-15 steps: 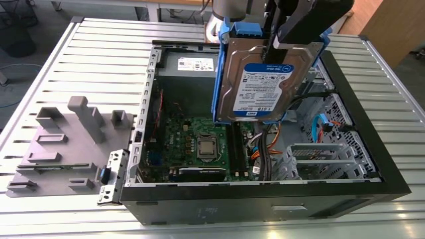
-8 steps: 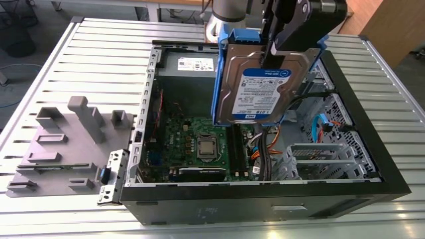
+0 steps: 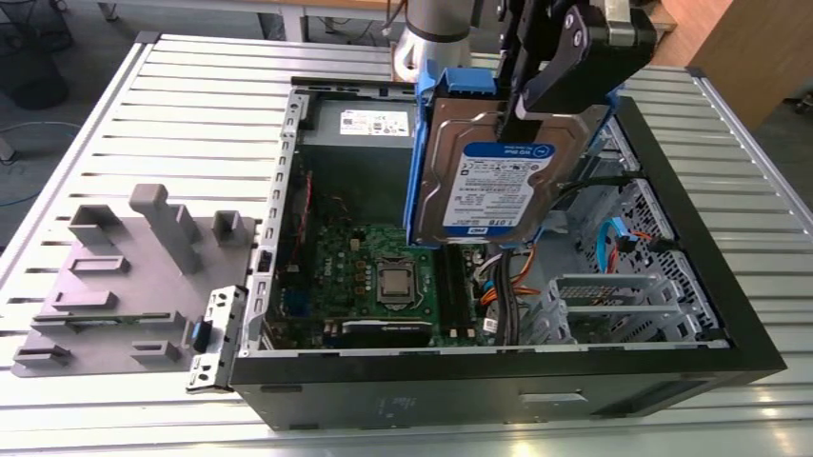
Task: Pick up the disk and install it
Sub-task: 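Pick up the disk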
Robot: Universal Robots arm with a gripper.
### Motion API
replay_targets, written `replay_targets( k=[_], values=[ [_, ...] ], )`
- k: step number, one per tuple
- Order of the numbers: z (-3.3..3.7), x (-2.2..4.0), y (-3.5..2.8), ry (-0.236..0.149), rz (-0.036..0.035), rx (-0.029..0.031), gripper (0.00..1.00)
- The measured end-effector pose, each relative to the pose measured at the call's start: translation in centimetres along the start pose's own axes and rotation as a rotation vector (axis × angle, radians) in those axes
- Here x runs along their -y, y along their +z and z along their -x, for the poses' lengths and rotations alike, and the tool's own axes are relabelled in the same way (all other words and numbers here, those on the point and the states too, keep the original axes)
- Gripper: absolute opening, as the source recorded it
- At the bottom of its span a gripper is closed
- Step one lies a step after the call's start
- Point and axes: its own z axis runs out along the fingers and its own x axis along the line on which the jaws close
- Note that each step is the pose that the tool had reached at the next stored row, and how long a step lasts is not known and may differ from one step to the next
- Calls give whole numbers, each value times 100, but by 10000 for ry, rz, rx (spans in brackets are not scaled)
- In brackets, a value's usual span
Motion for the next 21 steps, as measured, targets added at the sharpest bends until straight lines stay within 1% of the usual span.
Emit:
replay_targets(
  k=[8, 17, 21],
  values=[
    [-90, -1, 17, 2, 0, 1, 35],
    [-197, -1, 49, 1, 0, 0, 35],
    [-233, 0, 67, 2, -1, 2, 35]
  ],
)
